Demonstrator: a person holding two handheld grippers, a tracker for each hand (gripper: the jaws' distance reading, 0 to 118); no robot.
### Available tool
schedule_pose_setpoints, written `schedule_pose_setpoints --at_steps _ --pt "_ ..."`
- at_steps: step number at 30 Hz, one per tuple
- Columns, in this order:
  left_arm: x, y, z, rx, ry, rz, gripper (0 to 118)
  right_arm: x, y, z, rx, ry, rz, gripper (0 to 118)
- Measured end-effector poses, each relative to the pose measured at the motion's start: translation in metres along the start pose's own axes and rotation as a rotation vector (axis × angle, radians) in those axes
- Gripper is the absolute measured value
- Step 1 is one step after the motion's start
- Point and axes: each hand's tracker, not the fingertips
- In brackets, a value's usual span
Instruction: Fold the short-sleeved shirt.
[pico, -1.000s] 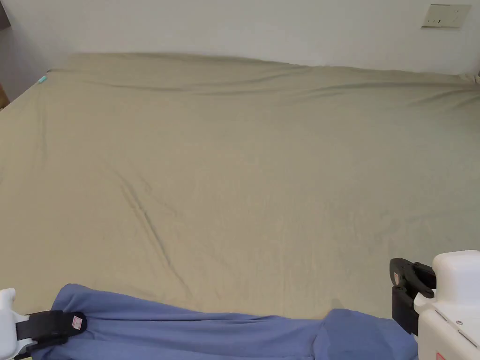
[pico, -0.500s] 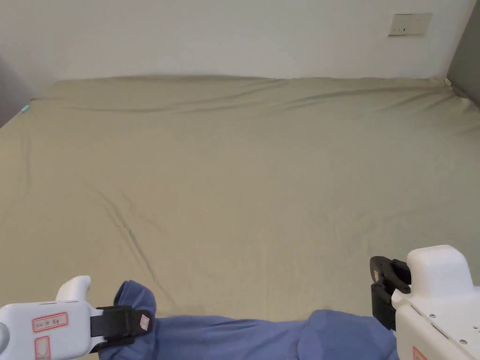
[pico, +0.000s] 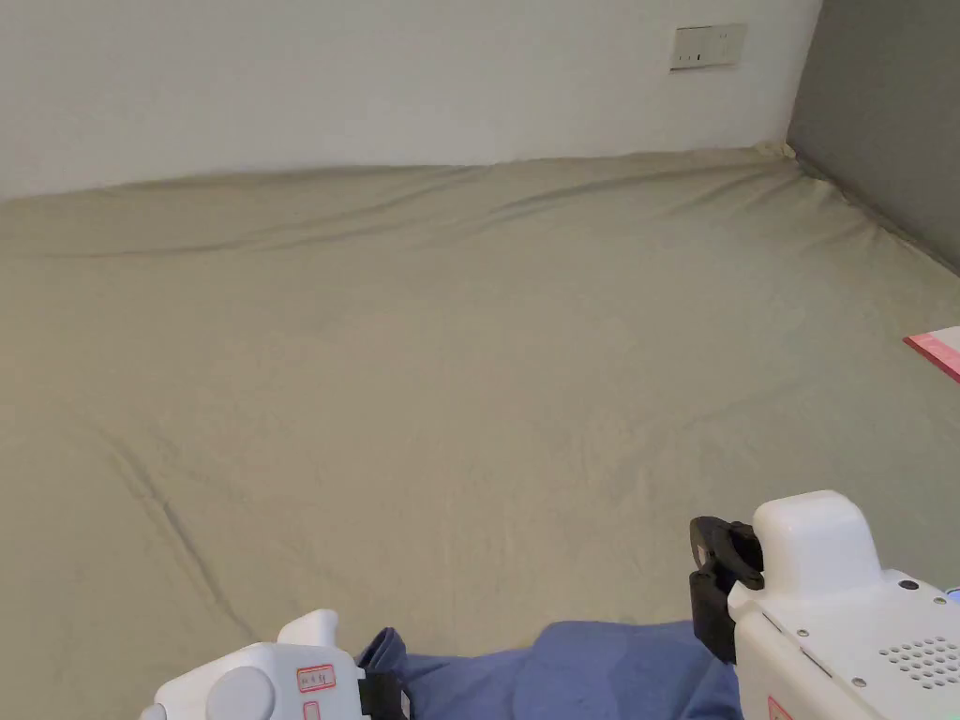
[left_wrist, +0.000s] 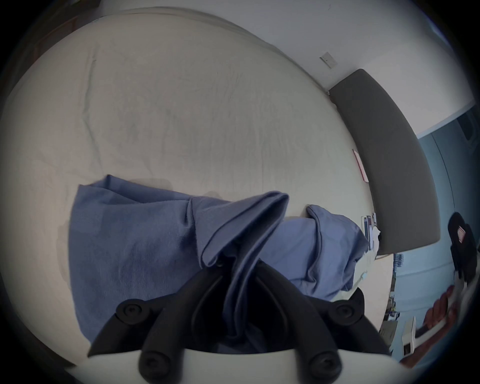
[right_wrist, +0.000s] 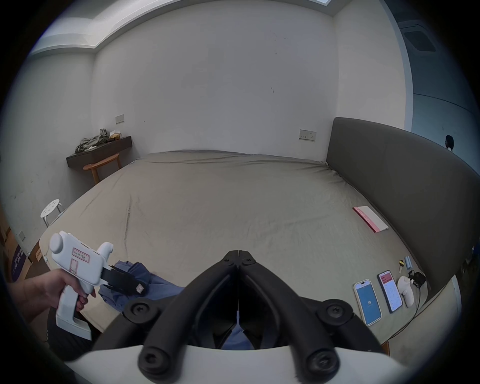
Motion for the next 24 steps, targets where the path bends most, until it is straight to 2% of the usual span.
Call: schedule_pose_setpoints --at_steps 2,4,5,7,10,12,13,15,16,17,18,20,24 --pt "0.009 -0.002 -0.005 0.001 -0.002 0.022 54 0.003 -0.002 0.0 -0.002 -0.004 -0.004 2" --pt "0.012 -0.004 -0.006 -0.024 -0.134 0.065 102 0.003 -0.002 -0.001 -0.003 -0.004 -0.004 2" --pt "0.014 -0.004 -0.005 -0.044 -0.214 0.083 108 0.003 -0.003 -0.002 -0.005 -0.004 -0.006 2" --pt "0.02 -0.004 0.007 -0.069 -0.348 0.094 110 0.002 -0.004 -0.003 -0.008 -0.001 -0.011 2" --pt "0.019 0.0 0.037 0.034 -0.376 0.066 109 0.001 -0.004 -0.003 -0.01 0.002 -0.012 2" --pt "0.011 0.005 0.058 0.115 -0.351 0.055 101 -0.001 -0.004 -0.003 -0.01 0.005 -0.008 2" --pt "0.005 0.007 0.068 0.157 -0.316 0.044 87 -0.002 -0.004 -0.003 -0.009 0.006 -0.005 2" --pt "0.0 0.004 0.08 0.236 -0.197 -0.01 51 -0.004 -0.004 -0.002 -0.007 0.01 -0.001 2" --pt "-0.002 0.002 0.082 0.273 -0.13 -0.048 23 -0.006 -0.004 -0.002 -0.007 0.012 0.001 2" --pt "-0.004 -0.002 0.082 0.306 -0.043 -0.11 5 -0.007 -0.004 -0.001 -0.008 0.014 0.003 2" --pt "-0.004 -0.007 0.08 0.331 0.019 -0.154 0 -0.008 -0.004 -0.001 -0.008 0.015 0.006 2" --pt "-0.003 -0.018 0.069 0.338 0.106 -0.259 0 -0.011 -0.005 0.0 -0.008 0.017 0.01 2" --pt "0.01 -0.044 0.026 0.287 0.151 -0.357 0 -0.014 -0.005 0.001 -0.015 0.02 0.017 2"
